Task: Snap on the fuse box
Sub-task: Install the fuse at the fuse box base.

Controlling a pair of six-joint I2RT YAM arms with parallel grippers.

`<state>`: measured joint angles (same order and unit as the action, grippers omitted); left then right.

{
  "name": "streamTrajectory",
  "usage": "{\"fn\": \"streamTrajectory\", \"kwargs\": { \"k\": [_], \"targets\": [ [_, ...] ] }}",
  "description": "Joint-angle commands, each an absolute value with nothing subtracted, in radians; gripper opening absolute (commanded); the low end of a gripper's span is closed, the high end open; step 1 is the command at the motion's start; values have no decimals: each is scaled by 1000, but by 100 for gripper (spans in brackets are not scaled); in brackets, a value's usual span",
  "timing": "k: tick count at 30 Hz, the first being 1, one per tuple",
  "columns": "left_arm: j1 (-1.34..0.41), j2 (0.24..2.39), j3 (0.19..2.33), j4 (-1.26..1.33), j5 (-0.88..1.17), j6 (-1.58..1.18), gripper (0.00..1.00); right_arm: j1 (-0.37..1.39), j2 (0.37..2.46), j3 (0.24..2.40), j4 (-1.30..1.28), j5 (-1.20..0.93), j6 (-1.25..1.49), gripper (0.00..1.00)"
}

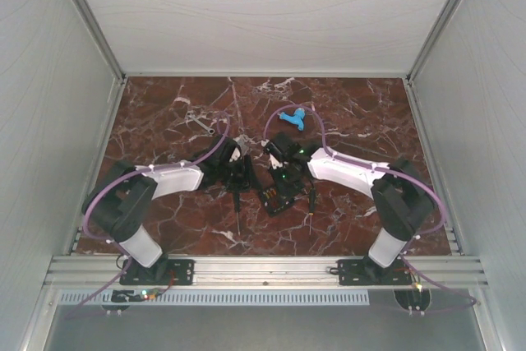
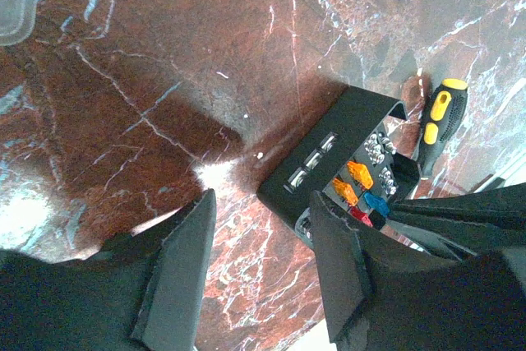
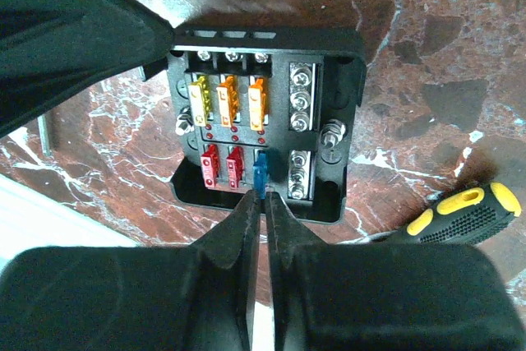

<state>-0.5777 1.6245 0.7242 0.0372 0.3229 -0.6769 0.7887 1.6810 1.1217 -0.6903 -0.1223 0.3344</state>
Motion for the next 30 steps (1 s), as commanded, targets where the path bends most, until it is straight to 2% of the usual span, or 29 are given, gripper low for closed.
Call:
{"fn": "streamTrajectory", "kwargs": {
  "k": [1,6,23,30],
  "targets": [
    [-575,1635,769,74,348,-681,49,784,1703,1159,-722,-111,318,3],
    [-575,1647,769,83,362,-687,47,785,1713,1168,-730,-115,310,0],
    [-575,1678,763,95,391,-707,35,787,1796,1185,-805,-109,293,0],
    [-575,1688,759,101,404,-712,33,794,1822,1189,-803,-84,294,0]
  ]
}}
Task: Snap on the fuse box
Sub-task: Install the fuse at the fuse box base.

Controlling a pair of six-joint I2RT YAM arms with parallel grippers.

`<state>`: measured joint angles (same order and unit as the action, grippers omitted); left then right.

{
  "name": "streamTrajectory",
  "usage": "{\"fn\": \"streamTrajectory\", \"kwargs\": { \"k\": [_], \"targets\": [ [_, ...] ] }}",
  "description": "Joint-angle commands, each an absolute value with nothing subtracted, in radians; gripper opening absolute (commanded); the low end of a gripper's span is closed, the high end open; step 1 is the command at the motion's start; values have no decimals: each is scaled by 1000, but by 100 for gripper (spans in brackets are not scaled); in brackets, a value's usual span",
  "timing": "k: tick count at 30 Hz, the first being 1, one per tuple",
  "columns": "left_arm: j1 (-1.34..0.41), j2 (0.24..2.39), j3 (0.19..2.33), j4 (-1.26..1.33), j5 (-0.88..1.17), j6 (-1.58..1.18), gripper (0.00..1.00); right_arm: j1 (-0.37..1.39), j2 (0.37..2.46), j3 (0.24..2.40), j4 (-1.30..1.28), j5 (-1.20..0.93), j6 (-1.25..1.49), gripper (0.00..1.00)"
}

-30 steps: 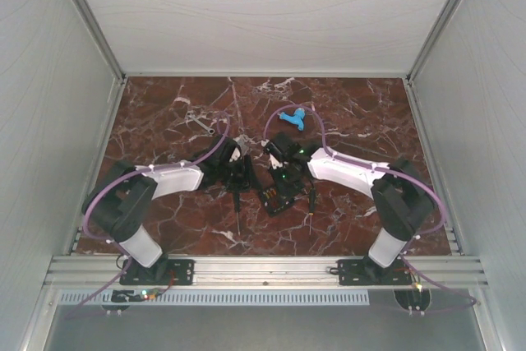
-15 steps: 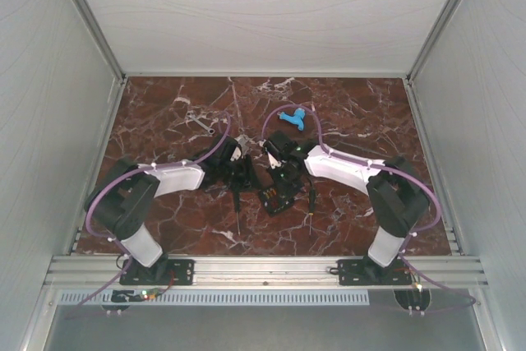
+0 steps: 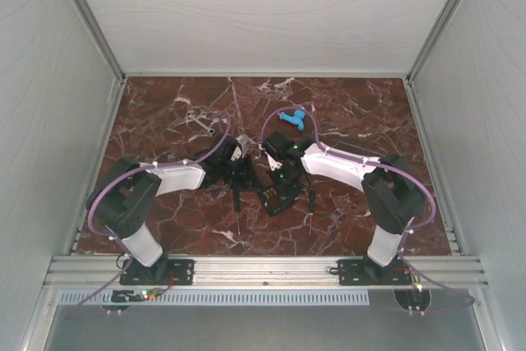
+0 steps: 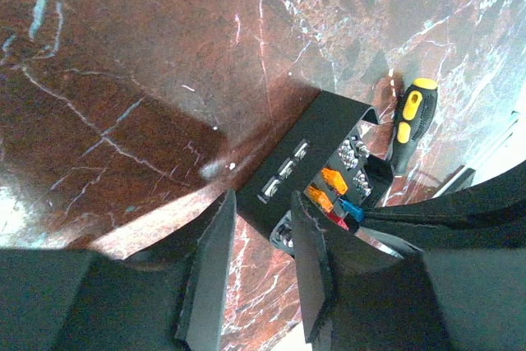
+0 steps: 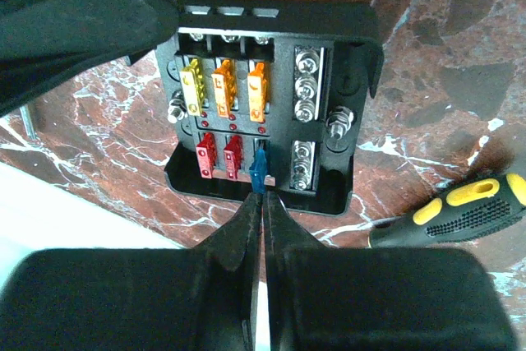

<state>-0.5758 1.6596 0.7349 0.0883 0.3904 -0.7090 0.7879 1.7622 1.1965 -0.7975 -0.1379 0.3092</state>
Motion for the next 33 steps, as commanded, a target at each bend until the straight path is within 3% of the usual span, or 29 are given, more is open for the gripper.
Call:
{"fn": "streamTrajectory", "kwargs": {
  "k": [1,9,17,25,33],
  "targets": [
    [-575,1690,758,103,406,-714,33,795,1823,1192,-799,-82,294,0],
    [-574,1688,749,109,415,-722,32,795,1854,1240,-801,-77,285,0],
    [-571,1677,743,104,405,-728,32,797,1732,1241,-842,-72,255,0],
    [-565,1677,734,115,416,-738,32,812,1702,1257,-790,-51,262,13],
    [-563,1677,732,117,423,-741,33,841,1757,1260,-767,-55,268,16]
  ]
}}
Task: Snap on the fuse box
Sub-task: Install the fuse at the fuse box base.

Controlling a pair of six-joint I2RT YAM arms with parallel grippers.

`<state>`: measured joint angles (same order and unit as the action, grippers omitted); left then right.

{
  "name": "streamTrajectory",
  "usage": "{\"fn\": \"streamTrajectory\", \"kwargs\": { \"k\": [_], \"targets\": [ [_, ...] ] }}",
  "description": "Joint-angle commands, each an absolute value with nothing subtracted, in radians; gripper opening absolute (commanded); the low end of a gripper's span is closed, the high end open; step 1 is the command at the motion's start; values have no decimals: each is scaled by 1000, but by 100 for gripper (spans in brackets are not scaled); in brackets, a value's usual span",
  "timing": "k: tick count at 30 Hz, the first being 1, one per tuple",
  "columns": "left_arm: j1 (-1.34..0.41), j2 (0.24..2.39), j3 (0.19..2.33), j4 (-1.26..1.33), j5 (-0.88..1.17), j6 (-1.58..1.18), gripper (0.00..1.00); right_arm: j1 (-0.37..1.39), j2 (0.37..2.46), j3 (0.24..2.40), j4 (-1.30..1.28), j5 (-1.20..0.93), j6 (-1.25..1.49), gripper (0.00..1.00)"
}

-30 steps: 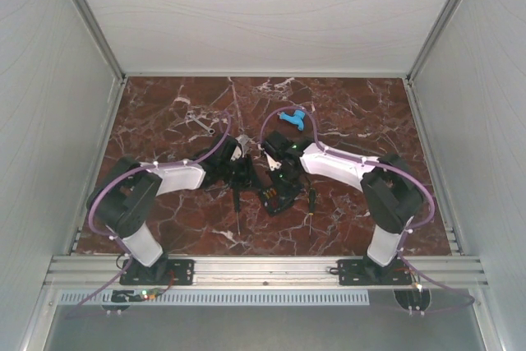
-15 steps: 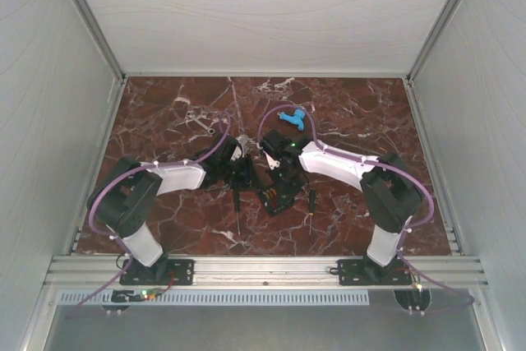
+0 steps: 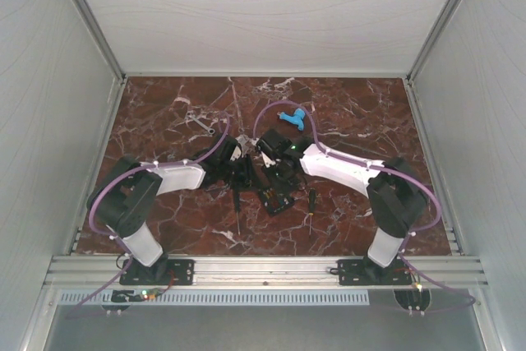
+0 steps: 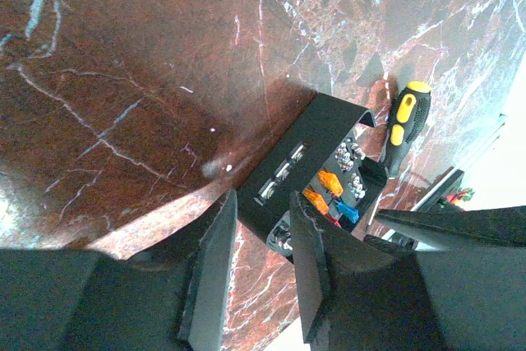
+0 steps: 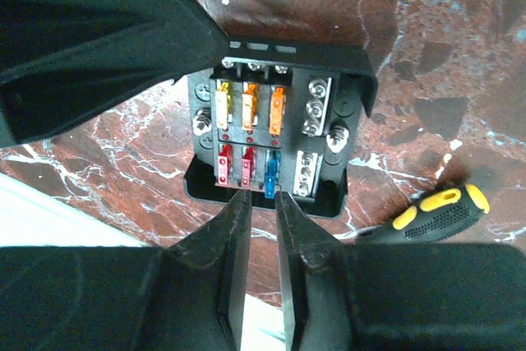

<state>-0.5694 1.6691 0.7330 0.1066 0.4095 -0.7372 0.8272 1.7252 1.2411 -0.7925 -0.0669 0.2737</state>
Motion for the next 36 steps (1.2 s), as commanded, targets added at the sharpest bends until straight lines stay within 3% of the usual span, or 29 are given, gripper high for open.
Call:
{"fn": "streamTrajectory", "kwargs": {
  "k": [1,9,16,28,36],
  "targets": [
    [-563,1677,732,117,423,-741,33,843,1760,1258,-766,-53,270,16],
    [-559,1677,731,117,428,-741,33,844,1790,1250,-775,-45,277,13],
    [-559,1677,726,118,435,-747,33,844,1811,1254,-802,-41,275,0],
    [-552,1626,700,122,465,-769,37,847,1804,1256,-812,-38,274,0],
    [-552,1665,678,160,512,-795,33,849,1792,1256,-800,-44,277,0]
  ]
}}
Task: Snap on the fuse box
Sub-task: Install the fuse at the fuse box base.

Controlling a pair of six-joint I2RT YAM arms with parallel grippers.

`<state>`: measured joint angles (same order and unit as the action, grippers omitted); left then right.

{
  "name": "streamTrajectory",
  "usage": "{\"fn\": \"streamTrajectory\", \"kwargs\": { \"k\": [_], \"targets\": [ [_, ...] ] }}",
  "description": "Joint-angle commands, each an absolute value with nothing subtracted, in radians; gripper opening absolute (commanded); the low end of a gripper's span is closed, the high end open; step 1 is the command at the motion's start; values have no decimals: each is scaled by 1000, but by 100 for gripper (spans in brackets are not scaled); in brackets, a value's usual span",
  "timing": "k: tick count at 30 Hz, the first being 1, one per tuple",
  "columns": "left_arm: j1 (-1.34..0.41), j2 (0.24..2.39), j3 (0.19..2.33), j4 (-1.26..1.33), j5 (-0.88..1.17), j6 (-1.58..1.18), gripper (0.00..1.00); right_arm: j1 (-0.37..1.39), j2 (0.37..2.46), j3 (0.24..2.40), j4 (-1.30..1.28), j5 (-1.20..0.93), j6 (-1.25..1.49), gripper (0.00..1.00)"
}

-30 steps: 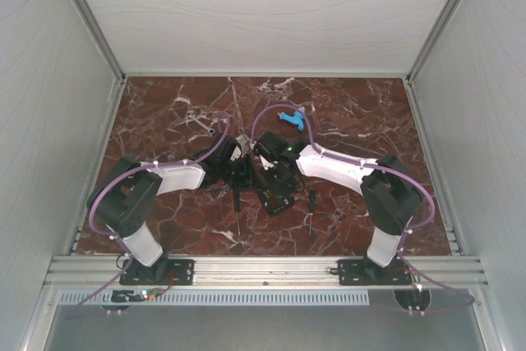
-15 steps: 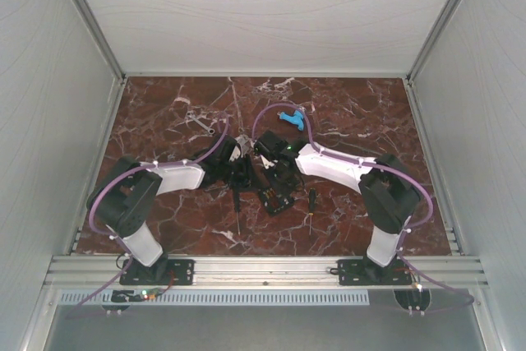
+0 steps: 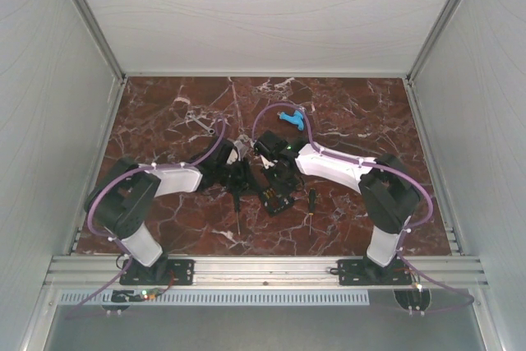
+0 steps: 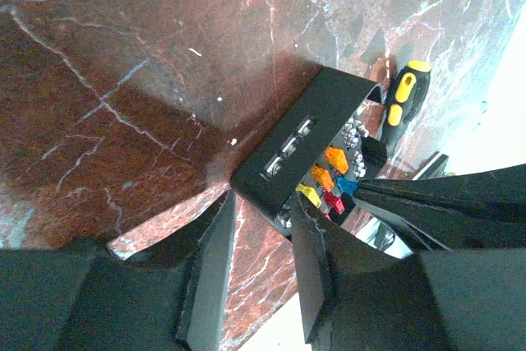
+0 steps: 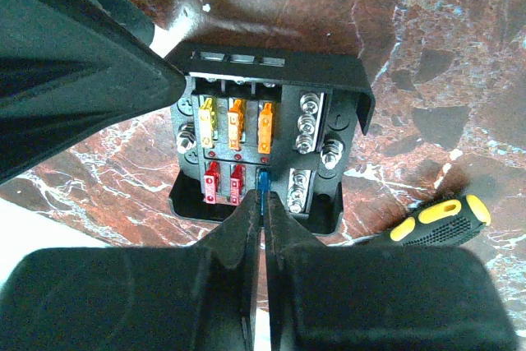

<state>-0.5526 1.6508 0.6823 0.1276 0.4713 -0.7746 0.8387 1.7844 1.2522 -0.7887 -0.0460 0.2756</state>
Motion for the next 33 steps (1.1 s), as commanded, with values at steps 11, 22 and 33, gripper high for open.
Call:
{"fn": "streamTrajectory", "kwargs": {
  "k": [11,22,33],
  "targets": [
    [-553,1667,677,149,503,-801,32,856,1726,1247,-775,17,300,12],
    [-552,1667,675,150,501,-804,32,858,1752,1224,-761,-27,308,12],
    [-553,1671,674,152,503,-805,32,858,1764,1218,-764,-35,308,10]
  ]
}}
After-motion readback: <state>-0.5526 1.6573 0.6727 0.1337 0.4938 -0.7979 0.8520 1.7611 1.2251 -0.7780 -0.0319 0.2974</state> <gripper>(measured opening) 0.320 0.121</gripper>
